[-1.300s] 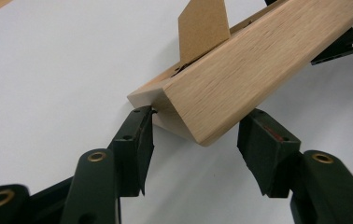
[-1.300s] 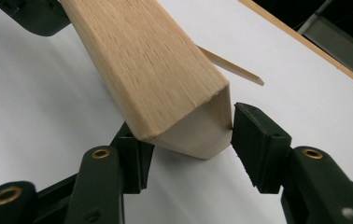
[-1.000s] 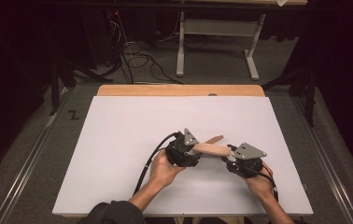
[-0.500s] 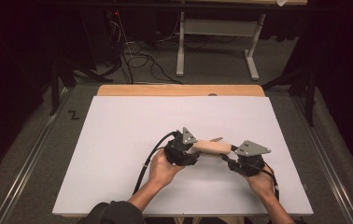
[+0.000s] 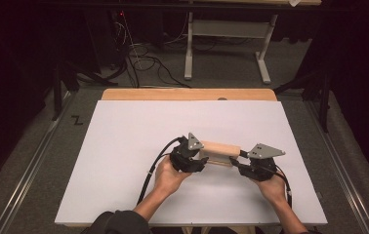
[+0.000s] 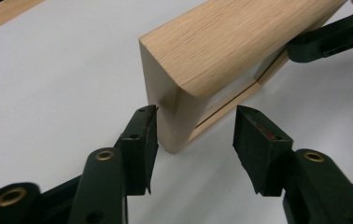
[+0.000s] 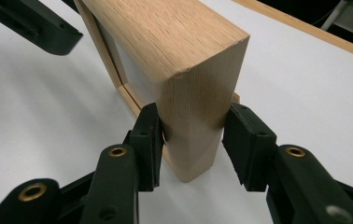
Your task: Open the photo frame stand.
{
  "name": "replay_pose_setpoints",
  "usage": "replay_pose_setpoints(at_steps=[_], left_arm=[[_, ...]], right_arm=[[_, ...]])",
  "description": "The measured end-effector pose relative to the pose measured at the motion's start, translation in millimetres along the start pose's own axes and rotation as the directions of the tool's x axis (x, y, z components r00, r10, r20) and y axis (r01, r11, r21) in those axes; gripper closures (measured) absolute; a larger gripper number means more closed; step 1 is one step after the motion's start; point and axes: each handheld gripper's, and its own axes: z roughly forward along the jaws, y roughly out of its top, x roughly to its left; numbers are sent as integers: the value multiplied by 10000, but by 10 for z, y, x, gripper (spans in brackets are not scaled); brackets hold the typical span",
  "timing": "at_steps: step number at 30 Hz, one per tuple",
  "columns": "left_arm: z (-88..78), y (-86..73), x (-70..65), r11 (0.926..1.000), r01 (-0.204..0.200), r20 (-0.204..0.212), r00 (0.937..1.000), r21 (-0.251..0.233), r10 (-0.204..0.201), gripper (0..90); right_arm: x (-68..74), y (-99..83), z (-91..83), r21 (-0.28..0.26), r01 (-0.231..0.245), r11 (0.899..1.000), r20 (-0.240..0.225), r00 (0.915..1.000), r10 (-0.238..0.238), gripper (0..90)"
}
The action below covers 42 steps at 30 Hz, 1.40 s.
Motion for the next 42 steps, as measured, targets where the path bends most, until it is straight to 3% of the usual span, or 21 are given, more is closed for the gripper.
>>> replay_pose_setpoints(at_steps=[10, 24, 34, 42], left_arm=[[173, -11, 126, 9990, 437, 257, 9987, -102, -434, 494], [231, -24, 187, 9987, 506, 276, 9983, 34, -507, 540], [234, -21, 180, 9985, 547, 249, 9982, -25, -546, 526], [231, -22, 179, 9987, 501, 275, 9984, -75, -499, 525]], right_arm=[[-103, -8, 45, -147, -697, 9975, -301, 9971, 692, 591], [-140, -17, 64, -44, -1053, 9944, -438, 9935, 1050, 573], [-153, -36, -8, 193, -1412, 9898, -223, 9897, 1416, 456], [-110, -65, -18, 312, -1526, 9878, -222, 9879, 1534, 485]])
